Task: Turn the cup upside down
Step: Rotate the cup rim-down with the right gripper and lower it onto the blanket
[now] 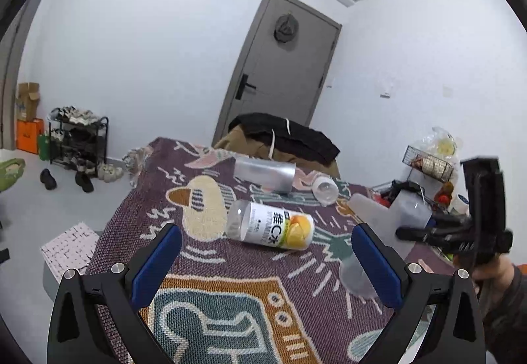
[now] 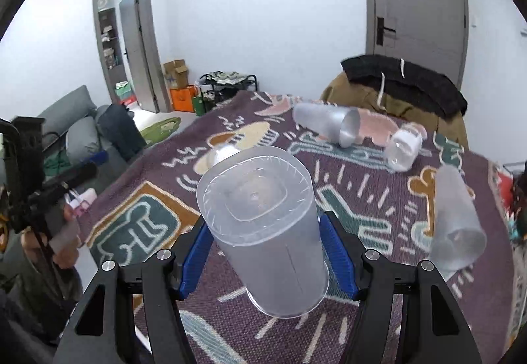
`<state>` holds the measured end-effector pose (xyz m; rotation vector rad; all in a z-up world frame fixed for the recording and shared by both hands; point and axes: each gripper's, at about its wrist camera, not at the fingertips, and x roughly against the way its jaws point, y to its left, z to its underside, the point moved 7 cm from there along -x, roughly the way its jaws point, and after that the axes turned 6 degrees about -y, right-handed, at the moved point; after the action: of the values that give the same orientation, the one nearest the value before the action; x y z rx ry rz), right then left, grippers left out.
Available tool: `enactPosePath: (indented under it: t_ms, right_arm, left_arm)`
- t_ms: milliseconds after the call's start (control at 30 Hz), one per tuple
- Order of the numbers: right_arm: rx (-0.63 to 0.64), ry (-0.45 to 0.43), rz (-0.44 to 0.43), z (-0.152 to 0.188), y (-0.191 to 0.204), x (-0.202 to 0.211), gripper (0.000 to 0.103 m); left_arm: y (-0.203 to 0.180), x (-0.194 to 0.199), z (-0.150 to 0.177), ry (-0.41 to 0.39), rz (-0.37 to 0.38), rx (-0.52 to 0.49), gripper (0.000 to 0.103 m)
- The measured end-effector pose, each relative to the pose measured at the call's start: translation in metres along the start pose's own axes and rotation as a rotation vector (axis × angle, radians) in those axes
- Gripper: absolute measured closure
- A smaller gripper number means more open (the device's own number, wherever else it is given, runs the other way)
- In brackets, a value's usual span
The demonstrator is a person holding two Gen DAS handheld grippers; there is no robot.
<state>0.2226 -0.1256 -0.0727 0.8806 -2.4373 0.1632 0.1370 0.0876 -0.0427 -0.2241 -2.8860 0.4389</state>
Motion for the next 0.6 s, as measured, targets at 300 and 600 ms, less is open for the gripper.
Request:
enactPosePath:
  t_ms: [300, 600]
  right_arm:
    - [-0.102, -0.086, -0.018, 0.002, -0.014, -0.007, 0.037]
    - [-0.152, -0.06, 0.099, 0.003, -0.024, -0.004, 0.012]
  left_arm:
    - [-0.027, -0.001, 0.0, -0.011, -0.005, -0.091, 0.0]
    - [-0.044, 0.005, -0.001, -0.028, 0.019, -0.111, 0.0]
